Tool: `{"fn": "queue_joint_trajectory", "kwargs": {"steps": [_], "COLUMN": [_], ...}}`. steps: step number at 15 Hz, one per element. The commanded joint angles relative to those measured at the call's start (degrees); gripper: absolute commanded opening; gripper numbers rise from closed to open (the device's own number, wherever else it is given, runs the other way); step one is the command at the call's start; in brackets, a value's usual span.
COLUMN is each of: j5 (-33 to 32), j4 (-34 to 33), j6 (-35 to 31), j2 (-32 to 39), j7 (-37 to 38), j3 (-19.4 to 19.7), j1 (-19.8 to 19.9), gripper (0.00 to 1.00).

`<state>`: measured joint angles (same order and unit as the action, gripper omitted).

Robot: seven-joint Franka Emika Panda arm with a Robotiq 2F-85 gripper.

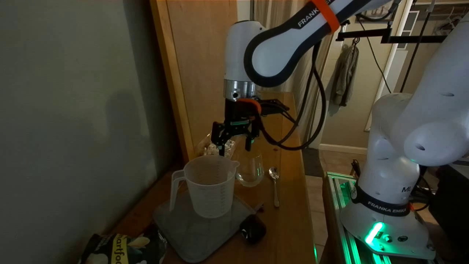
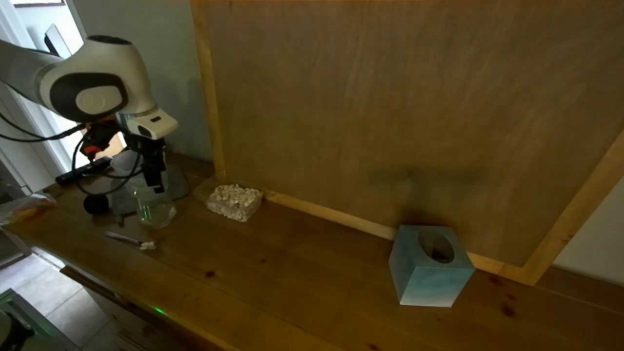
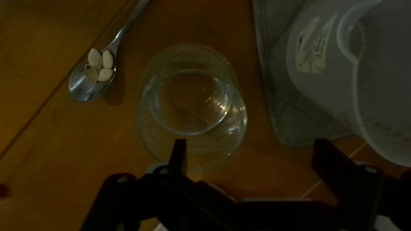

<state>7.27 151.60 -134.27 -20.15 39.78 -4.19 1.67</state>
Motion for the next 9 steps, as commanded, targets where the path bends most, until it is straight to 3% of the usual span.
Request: {"fn": "queue_joint_trajectory", "kwargs": {"steps": [1, 6, 8, 9], "j5": [1.2, 1.3, 1.0, 0.7], "j4": [1.4, 1.3, 1.3, 1.3], "j6": [-2.3, -1.7, -0.9, -0.8], "j2": [-0.7, -0.5, -0.4, -0.5], "j7": [1.8, 2.3, 3.0, 3.5], "j3": [-0.5, -0.7, -1.0, -1.3], "j1": [0.6, 0.3, 0.3, 0.4], "gripper": [1.00, 0.97, 0.88, 0.77]}}
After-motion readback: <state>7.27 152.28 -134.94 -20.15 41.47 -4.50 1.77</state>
